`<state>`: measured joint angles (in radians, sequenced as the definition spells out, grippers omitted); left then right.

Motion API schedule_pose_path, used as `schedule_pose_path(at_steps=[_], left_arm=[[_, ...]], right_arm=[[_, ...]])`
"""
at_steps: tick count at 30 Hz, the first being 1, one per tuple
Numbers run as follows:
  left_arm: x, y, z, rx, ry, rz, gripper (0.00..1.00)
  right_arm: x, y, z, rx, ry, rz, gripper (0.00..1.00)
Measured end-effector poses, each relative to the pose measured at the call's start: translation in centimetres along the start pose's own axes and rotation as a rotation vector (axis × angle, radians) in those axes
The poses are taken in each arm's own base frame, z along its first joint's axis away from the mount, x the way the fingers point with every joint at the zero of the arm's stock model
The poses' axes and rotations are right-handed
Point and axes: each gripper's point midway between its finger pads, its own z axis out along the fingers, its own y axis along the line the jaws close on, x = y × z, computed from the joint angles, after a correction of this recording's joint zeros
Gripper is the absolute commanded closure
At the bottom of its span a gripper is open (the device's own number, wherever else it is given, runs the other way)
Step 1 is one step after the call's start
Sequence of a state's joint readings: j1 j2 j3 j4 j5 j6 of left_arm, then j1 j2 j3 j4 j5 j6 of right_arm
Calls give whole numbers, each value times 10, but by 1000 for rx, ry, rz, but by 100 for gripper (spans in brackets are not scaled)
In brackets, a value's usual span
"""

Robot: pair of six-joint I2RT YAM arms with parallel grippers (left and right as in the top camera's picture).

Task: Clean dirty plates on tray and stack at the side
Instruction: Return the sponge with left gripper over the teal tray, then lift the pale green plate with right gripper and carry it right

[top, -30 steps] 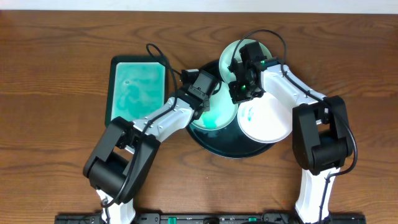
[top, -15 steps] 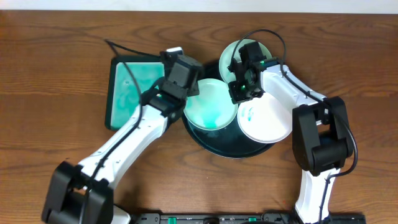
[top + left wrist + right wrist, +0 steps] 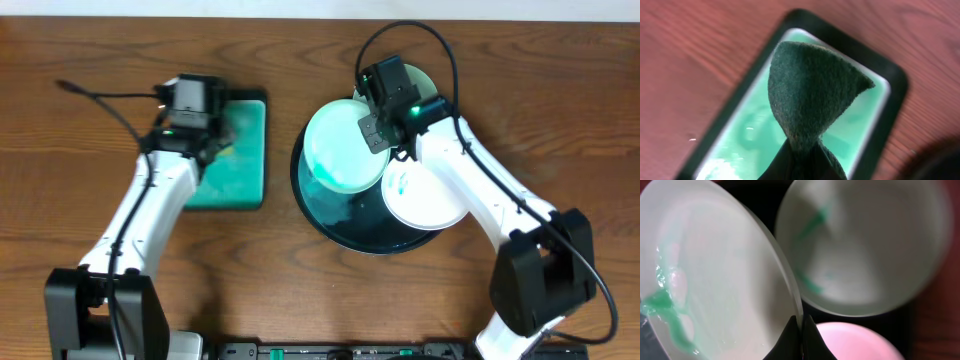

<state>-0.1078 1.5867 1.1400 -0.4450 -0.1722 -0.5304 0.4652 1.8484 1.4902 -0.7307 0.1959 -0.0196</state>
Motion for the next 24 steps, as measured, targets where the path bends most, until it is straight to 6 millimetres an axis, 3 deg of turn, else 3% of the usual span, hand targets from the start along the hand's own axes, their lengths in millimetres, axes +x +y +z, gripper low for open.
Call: schedule_pose_path(at_steps=[5,8,13,24], left_arm=[[-8,33,5,-53,22,-66,93],[-7,41,6,-68,38,-75,93],[-5,41,6,-63,48,-71,93],[-2,42,6,-66,61,-60,93]], right_arm=[[-25,-11,-35,194,-116,-103,99],[-38,-12,-58,300,-172,-184,99],[-53,-7,-85,476,-217,-345,99],[-80,31,-137,746,-280,-645,99]])
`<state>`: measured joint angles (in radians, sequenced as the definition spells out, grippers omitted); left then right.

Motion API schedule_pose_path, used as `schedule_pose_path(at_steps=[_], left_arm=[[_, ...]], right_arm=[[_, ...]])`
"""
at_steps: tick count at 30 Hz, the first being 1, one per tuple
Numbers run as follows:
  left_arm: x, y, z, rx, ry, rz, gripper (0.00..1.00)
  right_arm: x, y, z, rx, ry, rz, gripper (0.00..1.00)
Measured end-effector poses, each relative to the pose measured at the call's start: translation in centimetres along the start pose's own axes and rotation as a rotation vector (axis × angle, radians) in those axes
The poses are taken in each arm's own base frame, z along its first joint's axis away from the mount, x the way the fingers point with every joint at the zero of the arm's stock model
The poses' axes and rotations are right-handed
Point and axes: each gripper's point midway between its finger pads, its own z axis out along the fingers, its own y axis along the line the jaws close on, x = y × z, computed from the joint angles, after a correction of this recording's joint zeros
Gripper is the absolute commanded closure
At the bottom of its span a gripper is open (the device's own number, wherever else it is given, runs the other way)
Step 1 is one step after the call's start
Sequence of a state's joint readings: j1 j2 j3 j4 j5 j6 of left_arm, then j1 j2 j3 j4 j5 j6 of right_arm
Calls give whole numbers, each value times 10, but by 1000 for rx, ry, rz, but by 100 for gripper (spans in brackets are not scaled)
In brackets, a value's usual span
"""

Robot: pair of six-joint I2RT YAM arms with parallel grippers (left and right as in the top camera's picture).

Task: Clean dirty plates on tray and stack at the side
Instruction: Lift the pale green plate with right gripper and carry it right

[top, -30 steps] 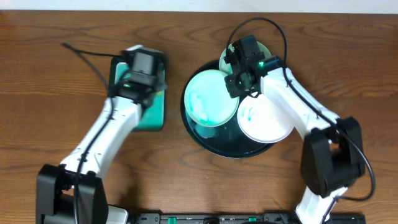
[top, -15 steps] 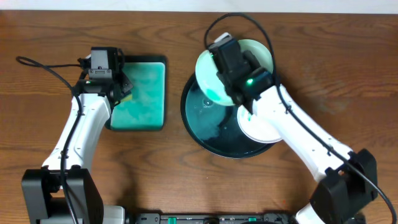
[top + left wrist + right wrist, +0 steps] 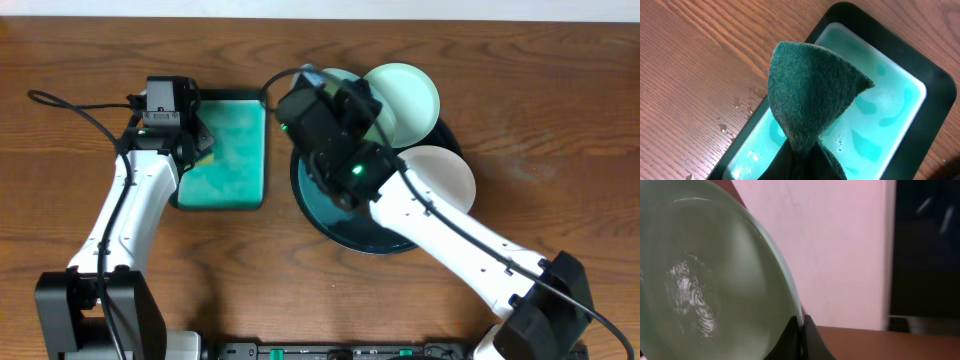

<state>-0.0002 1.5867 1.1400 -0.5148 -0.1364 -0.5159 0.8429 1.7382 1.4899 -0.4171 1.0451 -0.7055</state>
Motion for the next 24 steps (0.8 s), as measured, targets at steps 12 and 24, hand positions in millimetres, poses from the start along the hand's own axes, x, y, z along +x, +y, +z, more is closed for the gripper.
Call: schedule_pose_path(at_steps=[12,24], left_arm=[[0,0,0,-1,1,1,93],[0,0,0,-1,2,1,93]], right_arm=[[-13,-3,-22,58,-18,-153,99],[-6,20,-15,-60,-37,-163,99]])
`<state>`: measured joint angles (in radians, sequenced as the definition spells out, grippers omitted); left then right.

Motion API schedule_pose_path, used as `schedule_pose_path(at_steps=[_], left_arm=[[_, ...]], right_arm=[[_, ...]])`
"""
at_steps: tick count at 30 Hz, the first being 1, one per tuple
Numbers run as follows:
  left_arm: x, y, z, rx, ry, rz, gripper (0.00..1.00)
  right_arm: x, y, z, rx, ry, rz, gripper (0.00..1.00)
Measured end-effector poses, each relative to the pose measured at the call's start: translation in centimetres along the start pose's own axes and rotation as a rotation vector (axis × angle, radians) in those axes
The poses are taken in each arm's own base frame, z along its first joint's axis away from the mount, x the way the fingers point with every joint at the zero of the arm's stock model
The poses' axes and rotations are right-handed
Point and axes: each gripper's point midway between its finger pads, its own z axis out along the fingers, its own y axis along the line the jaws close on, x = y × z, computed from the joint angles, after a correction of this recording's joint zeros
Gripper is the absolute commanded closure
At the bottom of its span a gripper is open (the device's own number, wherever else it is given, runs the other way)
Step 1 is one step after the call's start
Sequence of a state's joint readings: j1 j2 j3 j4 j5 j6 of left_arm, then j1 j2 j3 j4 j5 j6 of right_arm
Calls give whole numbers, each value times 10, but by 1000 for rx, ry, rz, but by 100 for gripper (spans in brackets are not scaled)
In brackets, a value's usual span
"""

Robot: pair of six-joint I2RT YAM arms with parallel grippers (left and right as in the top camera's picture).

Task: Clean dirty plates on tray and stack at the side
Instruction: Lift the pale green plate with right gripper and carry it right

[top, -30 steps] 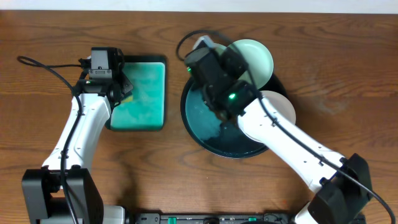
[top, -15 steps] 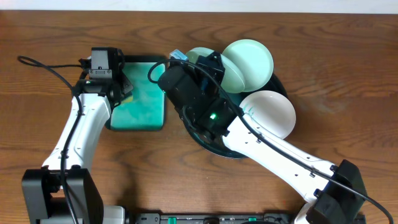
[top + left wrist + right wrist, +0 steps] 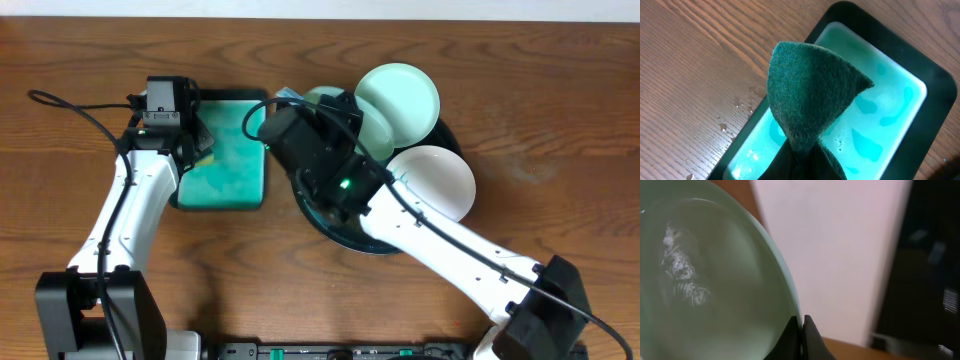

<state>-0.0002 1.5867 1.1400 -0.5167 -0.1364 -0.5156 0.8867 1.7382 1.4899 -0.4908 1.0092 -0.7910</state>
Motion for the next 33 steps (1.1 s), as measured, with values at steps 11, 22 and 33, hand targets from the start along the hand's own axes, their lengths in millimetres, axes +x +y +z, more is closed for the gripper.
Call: schedule_pose_path(at_steps=[11,22,33], left_arm=[[2,1,0,-6,9,2,93],[2,1,0,-5,9,2,93],[2,1,0,-4,10,2,93]], right_arm=[[31,-5,58,-134,8,337,99],[31,18,79,-290,-39,398,99],[77,20,133,-611,-72,898,99]])
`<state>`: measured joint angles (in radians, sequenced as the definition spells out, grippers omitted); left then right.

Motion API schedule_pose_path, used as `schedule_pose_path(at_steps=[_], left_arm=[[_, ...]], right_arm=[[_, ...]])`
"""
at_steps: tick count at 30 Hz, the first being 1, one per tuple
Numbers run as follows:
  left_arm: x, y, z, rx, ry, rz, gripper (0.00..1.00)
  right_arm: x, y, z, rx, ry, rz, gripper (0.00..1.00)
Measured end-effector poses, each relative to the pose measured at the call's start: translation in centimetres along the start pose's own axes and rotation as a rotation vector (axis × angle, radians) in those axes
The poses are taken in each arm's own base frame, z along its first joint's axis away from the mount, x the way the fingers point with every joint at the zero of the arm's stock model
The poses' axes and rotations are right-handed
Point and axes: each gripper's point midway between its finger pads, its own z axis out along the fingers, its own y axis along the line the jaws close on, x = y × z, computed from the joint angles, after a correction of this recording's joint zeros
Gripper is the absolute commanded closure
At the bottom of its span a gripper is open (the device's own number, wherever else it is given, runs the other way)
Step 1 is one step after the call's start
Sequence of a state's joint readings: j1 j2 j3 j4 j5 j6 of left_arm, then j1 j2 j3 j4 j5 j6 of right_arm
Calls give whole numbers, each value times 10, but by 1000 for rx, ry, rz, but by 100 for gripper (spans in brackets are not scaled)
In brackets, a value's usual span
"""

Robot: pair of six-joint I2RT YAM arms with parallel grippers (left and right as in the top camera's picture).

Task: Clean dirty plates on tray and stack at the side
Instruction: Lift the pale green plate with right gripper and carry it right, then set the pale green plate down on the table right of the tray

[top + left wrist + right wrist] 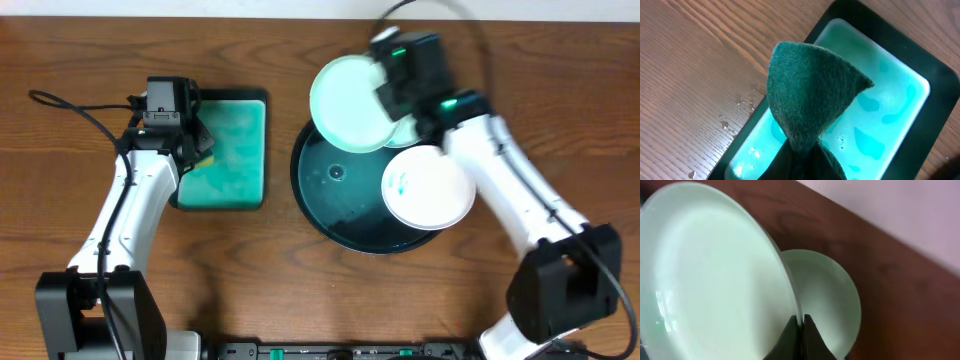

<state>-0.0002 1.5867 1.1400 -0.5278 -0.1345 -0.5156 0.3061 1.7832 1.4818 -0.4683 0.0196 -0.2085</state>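
My right gripper [801, 323] is shut on the rim of a pale green plate [348, 104], holding it over the back edge of the dark round tray [350, 215]. A second pale green plate [827, 297] lies behind it, partly covered. On the tray's right side rests a white plate [428, 188] with a green smear. At the left, my left gripper [802, 159] is shut on a dark green scouring sponge [810, 95], which hangs over the green wash basin [238, 165].
Cyan water fills the basin [885, 110], and water drops lie on the wood beside its left edge. Brown tabletop surrounds the tray and the basin. Cables trail behind both arms at the back of the table.
My right arm was stretched left with the plate on edge by the basin; it is now at the back right with the plate nearly flat over the tray's rear. The left arm has not moved.
First my right gripper held a green-smeared plate over the tray while the left held the sponge above the basin. At the two later moments the right arm reached left with the plate on edge near the basin. Now the plate is back over the tray's rear.
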Motion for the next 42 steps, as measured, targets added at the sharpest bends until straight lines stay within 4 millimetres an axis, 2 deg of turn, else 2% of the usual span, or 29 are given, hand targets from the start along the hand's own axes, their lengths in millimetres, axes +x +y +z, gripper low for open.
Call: schedule_pose_path(at_steps=[2,5,9,11,14,17,20,23,25,31,35,36,38,41,42], left_arm=[[0,0,0,1,0,0,93],[0,0,0,1,1,0,93],[0,0,0,1,1,0,93],[0,0,0,1,1,0,93],[0,0,0,1,1,0,93],[0,0,0,1,1,0,93],[0,0,0,1,1,0,93],[0,0,0,1,1,0,93],[0,0,0,1,1,0,93],[0,0,0,1,1,0,93],[0,0,0,1,1,0,93],[0,0,0,1,1,0,93],[0,0,0,1,1,0,93],[0,0,0,1,1,0,93],[0,0,0,1,1,0,93]], right_arm=[[4,-22,-1,-75,-19,140,99],[17,-70,-9,-144,-43,366,99],[45,-135,-24,-124,-51,601,99],[65,-172,-35,-78,-55,705,99],[94,-212,-48,7,-41,832,99],[133,-254,-65,156,-11,974,99],[164,-282,-77,279,3,1060,99],[186,-293,-77,362,8,1100,99],[198,-295,-69,401,-3,1107,99],[236,-282,-44,430,6,1127,99],[265,-272,-19,412,78,1159,99],[272,-270,-11,404,95,1165,93],[284,-266,1,392,121,1185,75],[295,-261,12,379,148,1187,64],[297,-260,13,374,154,1183,56]])
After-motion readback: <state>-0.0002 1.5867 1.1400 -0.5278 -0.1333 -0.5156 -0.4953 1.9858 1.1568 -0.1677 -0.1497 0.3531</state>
